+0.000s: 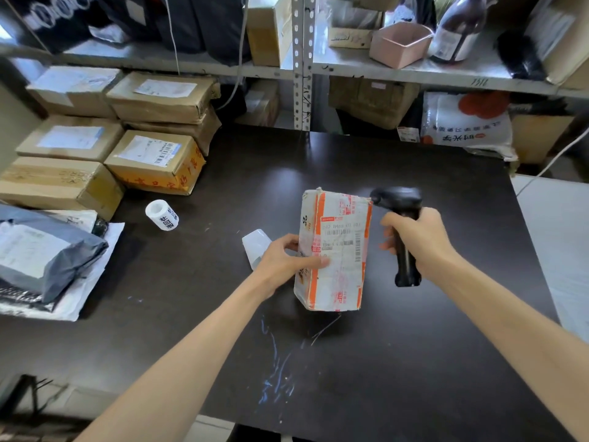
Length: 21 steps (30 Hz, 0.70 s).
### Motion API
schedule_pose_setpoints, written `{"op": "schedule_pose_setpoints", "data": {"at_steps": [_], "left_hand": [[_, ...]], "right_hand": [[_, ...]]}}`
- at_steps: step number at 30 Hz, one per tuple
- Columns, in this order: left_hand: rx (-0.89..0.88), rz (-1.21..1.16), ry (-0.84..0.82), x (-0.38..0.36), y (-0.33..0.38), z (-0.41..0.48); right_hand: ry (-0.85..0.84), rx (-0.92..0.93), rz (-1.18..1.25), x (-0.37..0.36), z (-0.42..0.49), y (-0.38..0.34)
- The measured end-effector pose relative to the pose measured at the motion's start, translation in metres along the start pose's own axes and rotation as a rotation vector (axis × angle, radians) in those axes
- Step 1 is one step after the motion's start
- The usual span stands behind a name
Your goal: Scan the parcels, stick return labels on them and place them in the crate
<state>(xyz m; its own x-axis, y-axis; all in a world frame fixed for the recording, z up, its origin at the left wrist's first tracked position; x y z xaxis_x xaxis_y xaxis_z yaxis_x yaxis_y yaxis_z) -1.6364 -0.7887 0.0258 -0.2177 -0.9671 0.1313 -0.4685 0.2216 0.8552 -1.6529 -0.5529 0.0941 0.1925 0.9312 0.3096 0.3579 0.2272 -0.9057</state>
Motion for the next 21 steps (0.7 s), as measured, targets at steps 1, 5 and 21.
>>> {"op": "schedule_pose_setpoints", "data": {"at_steps": [1,5,21], "left_hand": [[-0.006,0.008,0.022,0.000,0.000,0.000],[-0.004,-0.007,0.082,0.000,-0.002,-0.002],[-0.015,-0.005,0.051,-0.009,-0.004,-0.007]], "right_hand": [[-0.022,-0.019,0.010,-0.001,-0.007,0.000],[-0.119,-0.088,0.055,0.000,-0.034,-0.001],[-0.346,-0.029,-0.077,-0.004,-0.086,-0.014]]}}
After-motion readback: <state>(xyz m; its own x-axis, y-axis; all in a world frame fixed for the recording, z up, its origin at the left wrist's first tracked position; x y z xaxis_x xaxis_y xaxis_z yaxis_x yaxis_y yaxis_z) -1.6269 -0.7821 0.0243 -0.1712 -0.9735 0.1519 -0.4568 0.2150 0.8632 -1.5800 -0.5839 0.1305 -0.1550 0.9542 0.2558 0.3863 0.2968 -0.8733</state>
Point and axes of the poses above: each hand's wrist, its own z-axis towards the middle knuckle, its own x-axis out of the back of the hand, y = z × x, the point moved 3 cm from there along z, towards the middle knuckle, and after that the axes turned 3 degrees about x, right-handed, at the moved point
